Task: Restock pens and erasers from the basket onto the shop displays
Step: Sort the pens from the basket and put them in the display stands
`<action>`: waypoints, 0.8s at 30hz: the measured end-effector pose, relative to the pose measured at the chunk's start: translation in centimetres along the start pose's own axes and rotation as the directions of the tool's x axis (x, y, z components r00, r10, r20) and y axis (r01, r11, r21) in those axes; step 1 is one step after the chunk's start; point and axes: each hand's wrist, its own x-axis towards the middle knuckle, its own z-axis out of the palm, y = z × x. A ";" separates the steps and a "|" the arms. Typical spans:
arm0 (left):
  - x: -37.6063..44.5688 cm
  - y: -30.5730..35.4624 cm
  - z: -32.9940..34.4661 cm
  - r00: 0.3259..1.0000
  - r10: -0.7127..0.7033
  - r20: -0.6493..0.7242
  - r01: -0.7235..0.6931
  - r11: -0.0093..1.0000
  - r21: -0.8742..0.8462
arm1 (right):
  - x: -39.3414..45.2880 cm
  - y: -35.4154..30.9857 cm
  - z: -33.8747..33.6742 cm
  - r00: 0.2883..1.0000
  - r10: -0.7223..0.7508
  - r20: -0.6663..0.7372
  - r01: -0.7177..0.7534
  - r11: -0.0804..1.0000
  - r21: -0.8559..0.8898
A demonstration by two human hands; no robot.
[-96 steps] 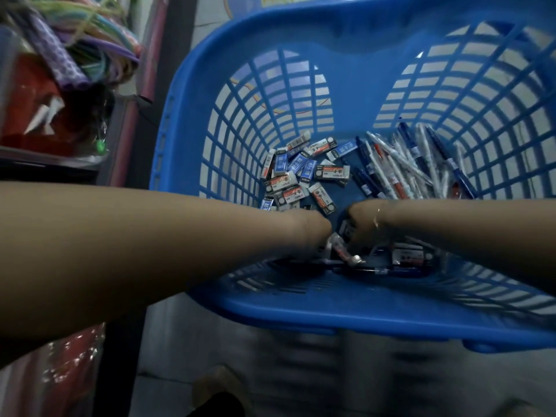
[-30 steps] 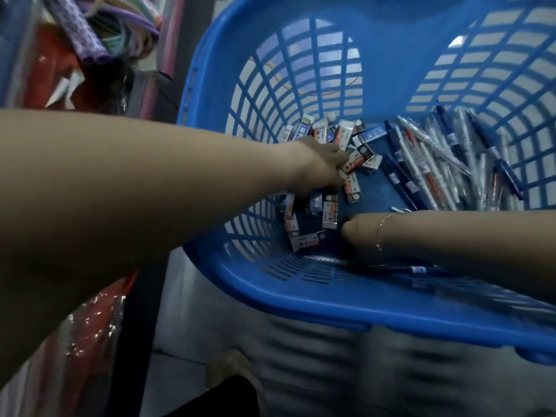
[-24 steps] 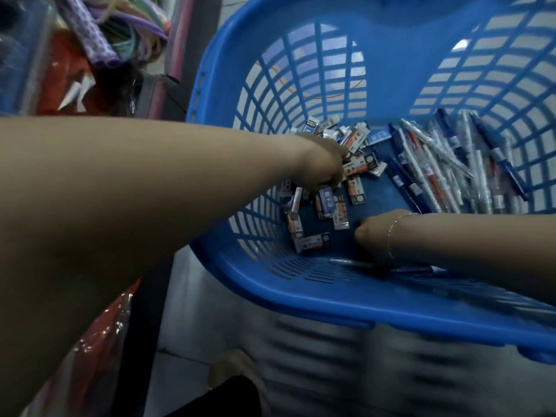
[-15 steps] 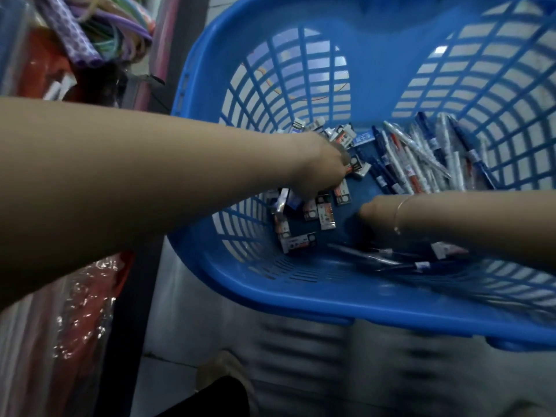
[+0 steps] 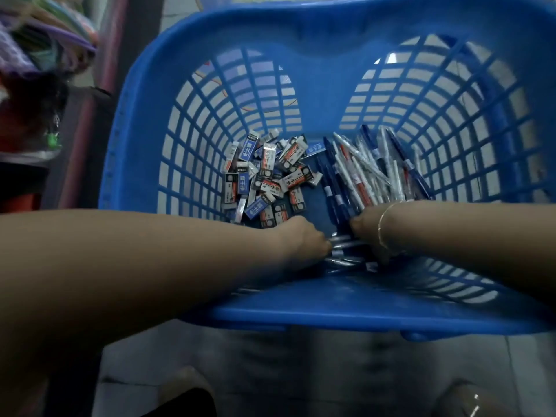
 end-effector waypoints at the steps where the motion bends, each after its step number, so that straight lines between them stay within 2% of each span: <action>1: 0.2 -0.1 -0.5 0.999 0.009 -0.031 -0.009 1.000 -0.012 | 0.4 -0.5 0.5 0.999 0.003 0.035 -0.003 1.000 -0.006; 4: 0.4 -0.7 -1.5 0.993 0.002 -0.116 -0.002 1.000 -0.004 | 0.9 -0.2 0.7 1.000 0.014 0.027 -0.015 0.999 0.037; 6: 0.5 -1.4 -2.0 0.993 -0.010 -0.121 0.016 0.999 0.051 | 1.3 -0.2 0.8 1.000 0.015 -0.007 -0.015 0.999 0.048; 10: 0.5 -3.7 -3.8 0.982 -0.097 -0.160 0.103 0.994 0.032 | 1.6 -0.6 1.0 0.997 0.022 -0.073 -0.017 0.998 0.068; 12: 0.6 -4.5 -4.4 0.980 -0.122 -0.155 0.126 0.992 0.017 | 1.6 -0.1 0.6 0.997 0.043 -0.071 -0.033 0.990 0.139; 15: 1.0 -5.4 -5.2 0.966 -0.160 -0.202 0.163 0.987 0.000 | 1.5 0.8 0.0 0.991 0.093 -0.095 -0.055 0.936 0.349; 17: 1.6 -6.2 -5.8 0.931 -0.234 -0.279 0.219 0.972 -0.084 | 1.5 2.1 -0.1 0.980 0.152 -0.125 -0.063 0.846 0.529; 18: 2.1 -6.8 -6.1 0.908 -0.264 -0.325 0.230 0.963 -0.140 | 1.4 2.9 -0.1 0.979 0.182 -0.096 -0.078 0.758 0.647; 20: 2.9 -7.8 -6.7 0.865 -0.333 -0.376 0.252 0.935 -0.248 | 0.9 4.8 -0.2 0.981 0.192 0.036 -0.129 0.499 0.857; 21: 3.3 -8.1 -6.9 0.846 -0.353 -0.400 0.238 0.921 -0.309 | 0.6 5.8 -0.3 0.976 0.184 0.114 -0.181 0.408 0.895; 24: 4.1 -8.0 -7.7 0.755 -0.452 -0.475 0.228 0.860 -0.457 | -0.2 8.2 -0.3 0.954 0.184 0.235 -0.292 0.408 0.865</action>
